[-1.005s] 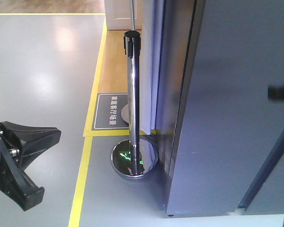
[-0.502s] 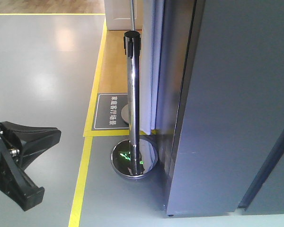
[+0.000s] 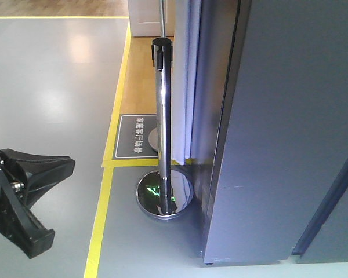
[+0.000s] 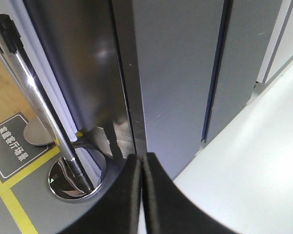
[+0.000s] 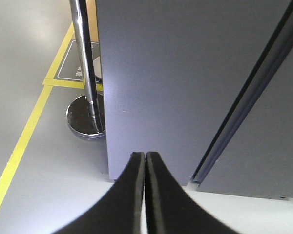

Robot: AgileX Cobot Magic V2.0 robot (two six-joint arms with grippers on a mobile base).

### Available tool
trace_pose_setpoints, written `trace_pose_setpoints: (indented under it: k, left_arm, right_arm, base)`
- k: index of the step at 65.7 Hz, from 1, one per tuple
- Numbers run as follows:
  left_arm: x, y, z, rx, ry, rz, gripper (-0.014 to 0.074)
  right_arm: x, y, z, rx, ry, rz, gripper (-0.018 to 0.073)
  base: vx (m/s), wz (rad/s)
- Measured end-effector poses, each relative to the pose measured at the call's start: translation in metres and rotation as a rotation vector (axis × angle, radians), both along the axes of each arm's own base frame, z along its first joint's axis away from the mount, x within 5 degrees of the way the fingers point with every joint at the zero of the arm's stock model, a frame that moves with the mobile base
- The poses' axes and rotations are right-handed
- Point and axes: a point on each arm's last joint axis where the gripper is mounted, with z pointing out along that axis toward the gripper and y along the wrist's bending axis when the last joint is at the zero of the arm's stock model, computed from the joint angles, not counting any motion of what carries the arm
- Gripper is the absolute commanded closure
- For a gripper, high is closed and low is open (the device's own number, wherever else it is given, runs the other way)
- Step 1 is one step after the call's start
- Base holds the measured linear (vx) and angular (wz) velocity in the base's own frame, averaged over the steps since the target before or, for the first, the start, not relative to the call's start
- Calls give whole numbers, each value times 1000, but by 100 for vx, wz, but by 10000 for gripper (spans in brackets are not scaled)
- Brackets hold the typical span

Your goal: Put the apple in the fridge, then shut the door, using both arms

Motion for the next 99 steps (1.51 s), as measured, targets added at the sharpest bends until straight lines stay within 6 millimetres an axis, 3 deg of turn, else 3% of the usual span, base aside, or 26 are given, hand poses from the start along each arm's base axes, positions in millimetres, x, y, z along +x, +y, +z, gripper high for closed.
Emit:
trace_pose_setpoints:
  k: [42, 56, 65, 80, 99]
  left_arm:
    - [0, 0, 0, 0, -2, 0, 602]
    - [-15, 20, -9, -8, -63, 63, 602]
    - [-27, 45, -32, -87, -99, 208, 602]
    - [-57, 82, -90, -148, -123, 462, 602]
    - [-81, 100, -145, -186, -247, 649, 602]
  right_arm:
    - [0, 0, -1, 4, 7, 2, 561]
    - [0, 0, -1, 4, 8, 2, 561]
    - [0, 0, -1, 4, 8, 2, 561]
    - [0, 0, -1, 4, 8, 2, 561]
    - [0, 0, -1, 4, 8, 2, 561]
  base:
    - [0, 0]
    - [0, 0]
    - [0, 0]
    - [0, 0]
    - [0, 0]
